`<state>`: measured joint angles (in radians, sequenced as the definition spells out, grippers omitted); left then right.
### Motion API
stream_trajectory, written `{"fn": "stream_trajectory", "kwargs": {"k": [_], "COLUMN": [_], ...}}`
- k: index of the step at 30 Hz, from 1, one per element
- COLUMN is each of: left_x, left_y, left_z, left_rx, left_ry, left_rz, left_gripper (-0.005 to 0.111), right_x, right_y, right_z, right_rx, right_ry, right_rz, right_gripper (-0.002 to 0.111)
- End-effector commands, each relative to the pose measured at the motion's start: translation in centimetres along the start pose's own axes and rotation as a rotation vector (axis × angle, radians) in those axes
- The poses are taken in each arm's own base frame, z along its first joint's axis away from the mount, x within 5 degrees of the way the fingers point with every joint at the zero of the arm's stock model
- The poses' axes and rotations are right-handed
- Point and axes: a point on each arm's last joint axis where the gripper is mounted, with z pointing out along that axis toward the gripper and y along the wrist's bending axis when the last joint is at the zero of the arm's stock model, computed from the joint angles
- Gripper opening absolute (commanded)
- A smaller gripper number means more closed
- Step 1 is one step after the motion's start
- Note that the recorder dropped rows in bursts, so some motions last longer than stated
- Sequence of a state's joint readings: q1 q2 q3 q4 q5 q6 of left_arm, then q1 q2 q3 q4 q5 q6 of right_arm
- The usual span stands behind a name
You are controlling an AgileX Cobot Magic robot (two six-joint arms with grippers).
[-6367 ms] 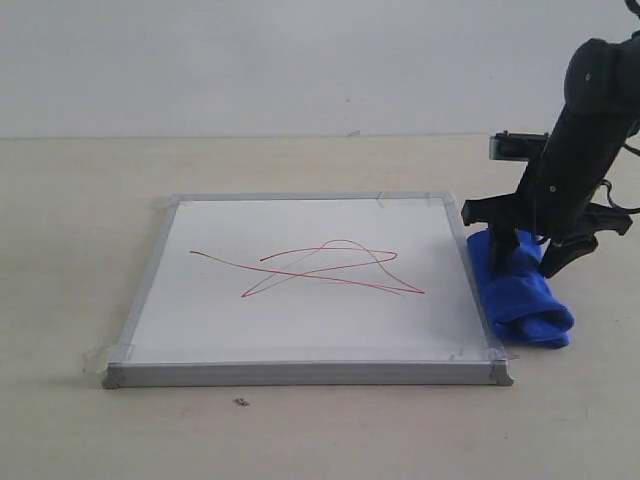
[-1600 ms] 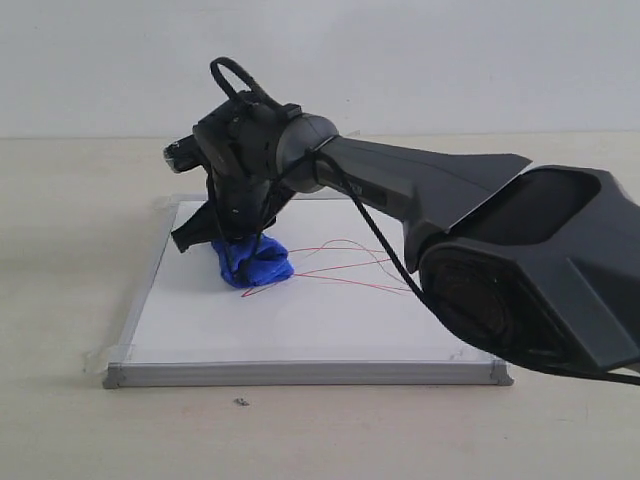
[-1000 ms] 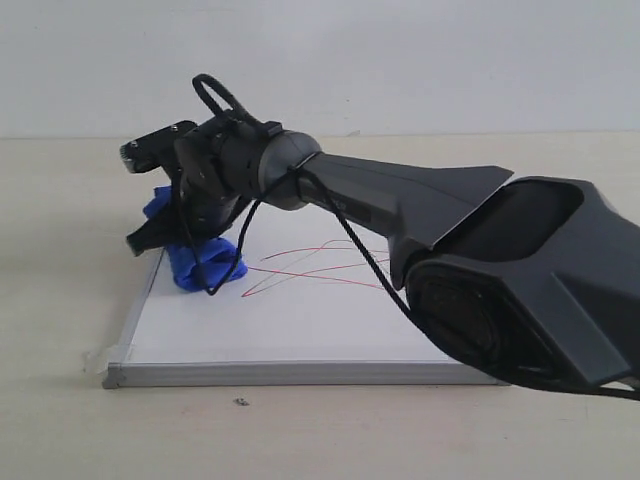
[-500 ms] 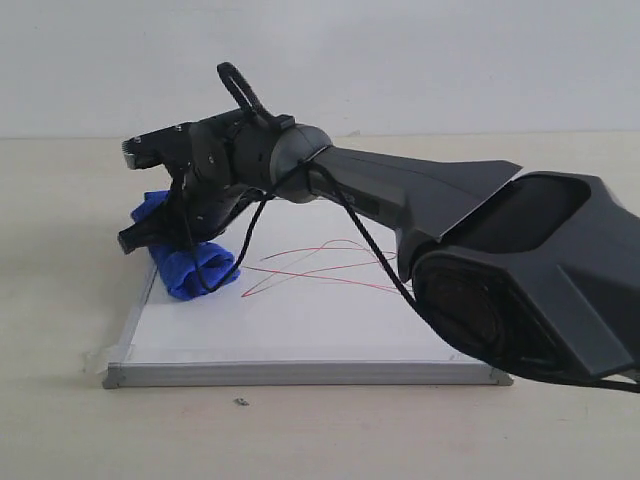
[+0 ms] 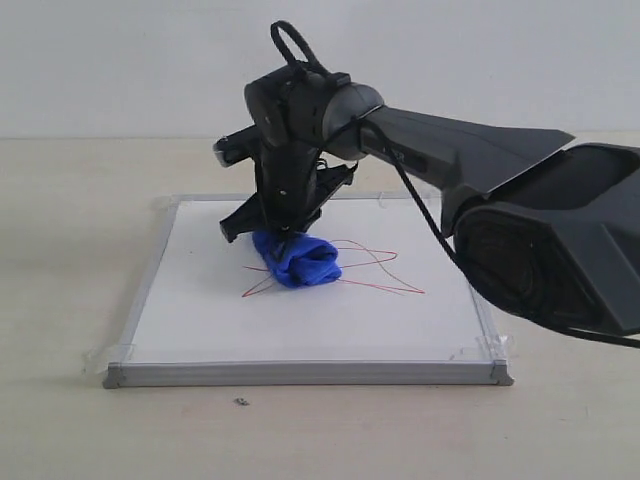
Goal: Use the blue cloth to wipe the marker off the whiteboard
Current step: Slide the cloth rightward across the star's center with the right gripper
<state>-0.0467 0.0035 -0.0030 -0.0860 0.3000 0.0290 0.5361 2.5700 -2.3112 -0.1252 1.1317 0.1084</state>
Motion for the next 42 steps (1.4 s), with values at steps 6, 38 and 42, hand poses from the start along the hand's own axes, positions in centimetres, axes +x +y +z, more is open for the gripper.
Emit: {"fn": "stream_trajectory", "kwargs": {"k": [6,38,42], "left_x": [0.0,0.0,0.0], "left_y": [0.0,0.0,0.0], "left_z": [0.0,0.0,0.0], "left_rx": [-0.003,-0.003,-0.003], "left_ry": [-0.008,-0.008,-0.008], "left_rz": [0.002,0.002,0.002], "left_gripper": [0.005,0.005,0.005], "right_x": [0.8,1.5,1.5], "right_y": [0.9,-5.3,-2.7], "right_z": [-1.1,-3.6,-3.4], "right_rx": [-0.204,-0.019,-0.124], "right_ry": [0.081,0.086,0.094], "right_rz": [-0.101,0.052,0.060], "right_gripper": [0.000,0.000,0.000]}}
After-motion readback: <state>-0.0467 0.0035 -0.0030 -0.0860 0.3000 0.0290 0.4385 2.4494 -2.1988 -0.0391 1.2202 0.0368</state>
